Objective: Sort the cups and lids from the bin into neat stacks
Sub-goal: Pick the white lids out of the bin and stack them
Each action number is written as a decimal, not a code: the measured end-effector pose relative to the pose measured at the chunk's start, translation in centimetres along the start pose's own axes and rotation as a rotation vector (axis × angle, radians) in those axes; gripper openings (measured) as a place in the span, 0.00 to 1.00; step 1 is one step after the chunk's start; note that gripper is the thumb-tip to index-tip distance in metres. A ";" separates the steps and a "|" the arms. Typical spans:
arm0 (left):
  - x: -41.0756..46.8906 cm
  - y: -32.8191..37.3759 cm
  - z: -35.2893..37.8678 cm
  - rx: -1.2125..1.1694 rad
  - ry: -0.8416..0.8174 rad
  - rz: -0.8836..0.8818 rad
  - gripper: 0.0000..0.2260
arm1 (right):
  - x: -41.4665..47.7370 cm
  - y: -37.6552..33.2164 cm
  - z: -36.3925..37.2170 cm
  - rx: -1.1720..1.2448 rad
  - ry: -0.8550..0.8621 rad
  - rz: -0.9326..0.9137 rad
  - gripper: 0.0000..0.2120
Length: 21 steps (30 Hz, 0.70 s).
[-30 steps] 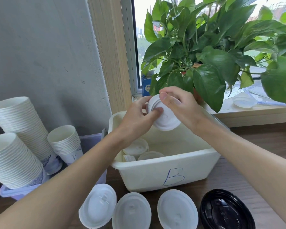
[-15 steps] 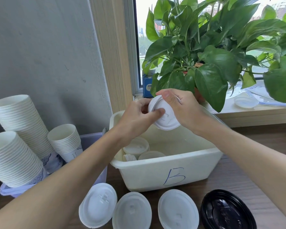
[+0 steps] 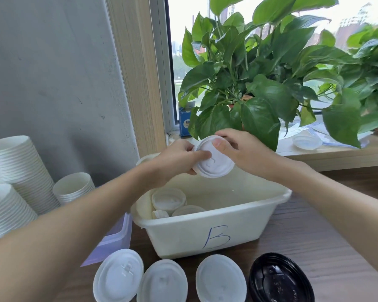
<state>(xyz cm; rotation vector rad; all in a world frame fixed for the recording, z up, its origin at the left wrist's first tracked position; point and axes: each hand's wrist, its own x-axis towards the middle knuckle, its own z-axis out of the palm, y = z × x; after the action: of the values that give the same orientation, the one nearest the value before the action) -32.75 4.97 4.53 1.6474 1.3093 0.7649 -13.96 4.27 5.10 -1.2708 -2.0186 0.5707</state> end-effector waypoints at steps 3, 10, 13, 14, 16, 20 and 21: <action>1.3 0.2 0.3 -0.038 -0.058 -0.152 0.17 | -1.8 1.5 -1.9 -0.173 -0.039 0.097 0.16; 3.5 -0.9 4.0 -0.046 -0.137 -0.406 0.16 | -4.0 3.7 -1.8 -0.280 0.030 0.106 0.22; 4.3 -1.3 5.8 -0.144 -0.140 -0.462 0.14 | -3.7 4.3 -1.7 -0.248 -0.035 0.110 0.27; 4.6 -1.4 6.3 -0.153 -0.145 -0.469 0.12 | -3.7 4.4 -1.7 -0.254 -0.040 0.111 0.28; 4.9 -1.7 7.0 -0.132 -0.146 -0.470 0.10 | -3.5 4.7 -1.6 -0.256 -0.042 0.114 0.28; 5.3 -2.4 7.4 -0.040 -0.099 -0.442 0.07 | -3.4 5.1 -1.6 -0.243 -0.046 0.120 0.27; 5.3 -2.5 7.5 -0.017 -0.081 -0.431 0.07 | -3.3 5.1 -1.6 -0.244 -0.050 0.120 0.27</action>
<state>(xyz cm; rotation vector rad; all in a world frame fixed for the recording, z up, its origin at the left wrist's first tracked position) -25.95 8.35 -1.20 1.3015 1.5241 0.4428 -8.71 3.49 1.68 -1.5444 -2.1128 0.4239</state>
